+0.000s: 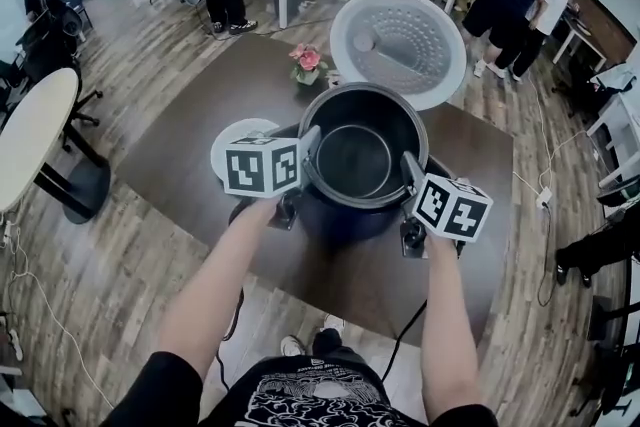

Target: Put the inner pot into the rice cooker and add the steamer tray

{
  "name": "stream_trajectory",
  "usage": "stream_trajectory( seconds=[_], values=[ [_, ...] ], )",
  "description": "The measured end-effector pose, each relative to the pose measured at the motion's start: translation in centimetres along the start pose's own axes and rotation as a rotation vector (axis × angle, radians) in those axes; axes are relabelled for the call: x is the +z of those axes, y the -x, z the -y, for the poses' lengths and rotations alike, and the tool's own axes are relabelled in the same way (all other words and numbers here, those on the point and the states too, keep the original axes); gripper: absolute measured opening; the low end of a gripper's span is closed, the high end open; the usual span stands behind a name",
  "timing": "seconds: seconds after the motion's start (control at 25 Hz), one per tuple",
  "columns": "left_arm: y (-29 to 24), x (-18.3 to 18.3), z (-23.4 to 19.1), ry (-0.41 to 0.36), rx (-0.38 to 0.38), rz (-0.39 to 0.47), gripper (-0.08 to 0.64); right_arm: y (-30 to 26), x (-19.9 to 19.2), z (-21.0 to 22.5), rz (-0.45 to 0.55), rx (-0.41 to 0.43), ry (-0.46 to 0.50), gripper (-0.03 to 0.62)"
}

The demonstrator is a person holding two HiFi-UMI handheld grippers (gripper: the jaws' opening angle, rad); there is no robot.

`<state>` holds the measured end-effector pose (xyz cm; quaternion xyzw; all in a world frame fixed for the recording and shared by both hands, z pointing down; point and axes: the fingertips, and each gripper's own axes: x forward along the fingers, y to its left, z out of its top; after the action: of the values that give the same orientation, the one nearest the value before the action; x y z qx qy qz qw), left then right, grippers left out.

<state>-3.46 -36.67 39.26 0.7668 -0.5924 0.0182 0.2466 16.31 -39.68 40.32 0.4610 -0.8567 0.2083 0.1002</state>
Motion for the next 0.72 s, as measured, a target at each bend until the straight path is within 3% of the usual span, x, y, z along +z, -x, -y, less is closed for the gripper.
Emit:
stream_trajectory(
  seconds=[0.2, 0.72],
  values=[
    [-0.7, -1.5, -0.4, -0.024, 0.025, -0.042, 0.102, -0.7, -0.9, 0.7, -0.033, -0.002, 0.033, 0.146],
    [-1.1, -2.1, -1.3, -0.059, 0.062, -0.043, 0.111, -1.4, -1.4, 0.7, -0.036, 0.019, 0.008, 0.156]
  ],
)
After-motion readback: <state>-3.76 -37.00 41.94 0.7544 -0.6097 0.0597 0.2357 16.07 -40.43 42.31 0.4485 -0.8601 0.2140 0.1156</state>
